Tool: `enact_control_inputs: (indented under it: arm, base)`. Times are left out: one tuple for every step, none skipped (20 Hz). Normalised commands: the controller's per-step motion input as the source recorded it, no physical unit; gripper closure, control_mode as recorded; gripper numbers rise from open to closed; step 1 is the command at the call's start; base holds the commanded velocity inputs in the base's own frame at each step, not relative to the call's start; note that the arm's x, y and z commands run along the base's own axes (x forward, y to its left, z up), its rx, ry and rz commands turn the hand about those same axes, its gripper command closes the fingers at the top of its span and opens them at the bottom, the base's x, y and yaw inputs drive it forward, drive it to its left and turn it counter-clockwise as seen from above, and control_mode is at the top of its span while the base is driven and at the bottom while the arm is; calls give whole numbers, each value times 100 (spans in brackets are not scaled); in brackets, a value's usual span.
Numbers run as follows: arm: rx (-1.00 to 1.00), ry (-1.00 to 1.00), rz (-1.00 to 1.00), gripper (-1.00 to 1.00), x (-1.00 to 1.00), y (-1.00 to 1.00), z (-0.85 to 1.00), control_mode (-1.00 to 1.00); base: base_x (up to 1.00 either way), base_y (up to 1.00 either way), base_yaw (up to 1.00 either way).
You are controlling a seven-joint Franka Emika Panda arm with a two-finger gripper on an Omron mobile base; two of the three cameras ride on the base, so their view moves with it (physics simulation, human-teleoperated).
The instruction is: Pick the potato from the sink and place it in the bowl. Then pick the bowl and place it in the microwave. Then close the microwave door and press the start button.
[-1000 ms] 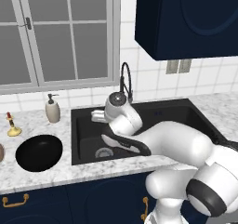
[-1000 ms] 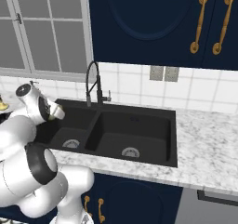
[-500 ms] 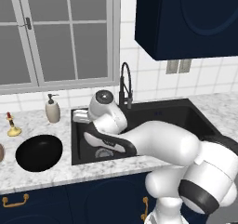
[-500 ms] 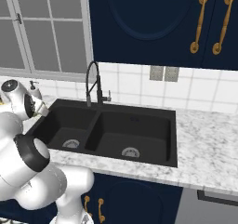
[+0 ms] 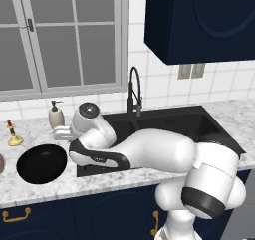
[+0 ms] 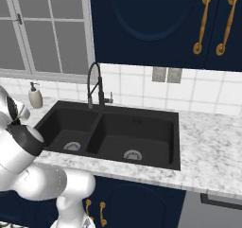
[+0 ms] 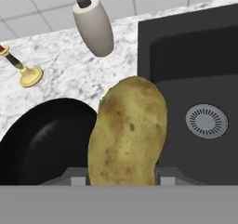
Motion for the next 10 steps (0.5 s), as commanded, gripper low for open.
enact_control_inputs:
  arm:
    - [0,6,6,100,-6,84,0,-100]
    - [0,4,6,100,-4,68,0,-100]
    - [0,6,4,100,0,69,0,-100]
    - [0,7,3,100,0,78,0,-100]
    - [0,4,3,100,0,56,0,-100]
    - [0,4,1,100,0,55,0,-100]
    - [-3,4,0,100,0,74,-1,-100]
    - [-1,0,0,100,0,51,-4,-100]
    - [-3,0,0,100,0,44,-11,-100]
    - [-7,0,0,100,0,57,-17,-100]
  base:
    - [0,0,0]
    - [0,0,0]
    - [0,0,0]
    - [0,0,0]
    - [0,0,0]
    - [0,0,0]
    - [0,0,0]
    - [0,0,0]
    - [0,0,0]
    - [0,0,0]
